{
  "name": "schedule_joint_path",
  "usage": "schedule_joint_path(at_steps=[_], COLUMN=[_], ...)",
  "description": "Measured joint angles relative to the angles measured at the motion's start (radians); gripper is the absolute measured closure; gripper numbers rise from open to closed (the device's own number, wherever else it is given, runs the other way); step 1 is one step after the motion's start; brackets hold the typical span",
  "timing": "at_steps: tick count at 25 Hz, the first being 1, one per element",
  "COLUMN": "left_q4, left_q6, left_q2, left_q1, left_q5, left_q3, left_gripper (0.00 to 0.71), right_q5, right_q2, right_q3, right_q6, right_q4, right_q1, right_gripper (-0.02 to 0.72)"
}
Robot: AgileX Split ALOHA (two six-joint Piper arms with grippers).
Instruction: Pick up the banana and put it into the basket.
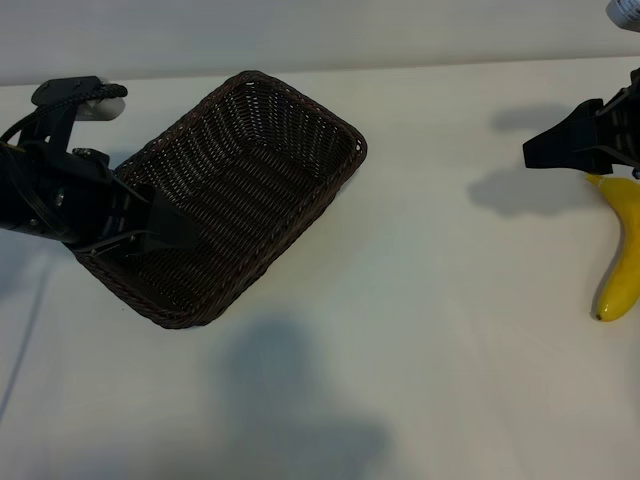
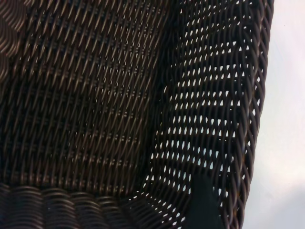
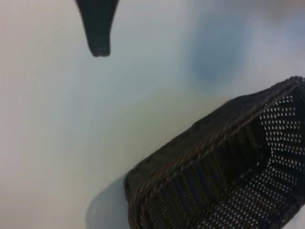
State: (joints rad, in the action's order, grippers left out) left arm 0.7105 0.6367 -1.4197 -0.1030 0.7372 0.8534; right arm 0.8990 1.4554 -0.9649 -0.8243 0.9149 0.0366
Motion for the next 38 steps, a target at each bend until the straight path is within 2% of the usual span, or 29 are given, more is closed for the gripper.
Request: schedule_joint_path(at_steps=[23, 30, 33, 38], left_q4=[0.0, 0.0, -0.001, -0.009], left_q6=[-0.005, -0.011, -0.097, -0.364], left_q2=[0.0, 0.0, 0.0, 0.0], left_q1=[0.0, 0.0, 0.0, 0.0], left_q5=[-0.001, -0.038, -0.039, -0.06], left_q3=[0.0, 0.0, 0.0, 0.0], left_gripper=[0.163, 0.163, 0.163, 0.163], right_q5=[0.0, -0.007, -0.006, -0.006], right_q2=[0.0, 0.0, 0.0, 0.0], right_q3=[0.0, 0.0, 0.0, 0.0], right_q6=[0.0, 0.0, 0.0, 0.0], right_q4=[0.0, 0.0, -0.001, -0.001], right_q1=[0.0, 0.0, 0.0, 0.0], right_gripper=[0.201, 0.201, 0.201, 0.201])
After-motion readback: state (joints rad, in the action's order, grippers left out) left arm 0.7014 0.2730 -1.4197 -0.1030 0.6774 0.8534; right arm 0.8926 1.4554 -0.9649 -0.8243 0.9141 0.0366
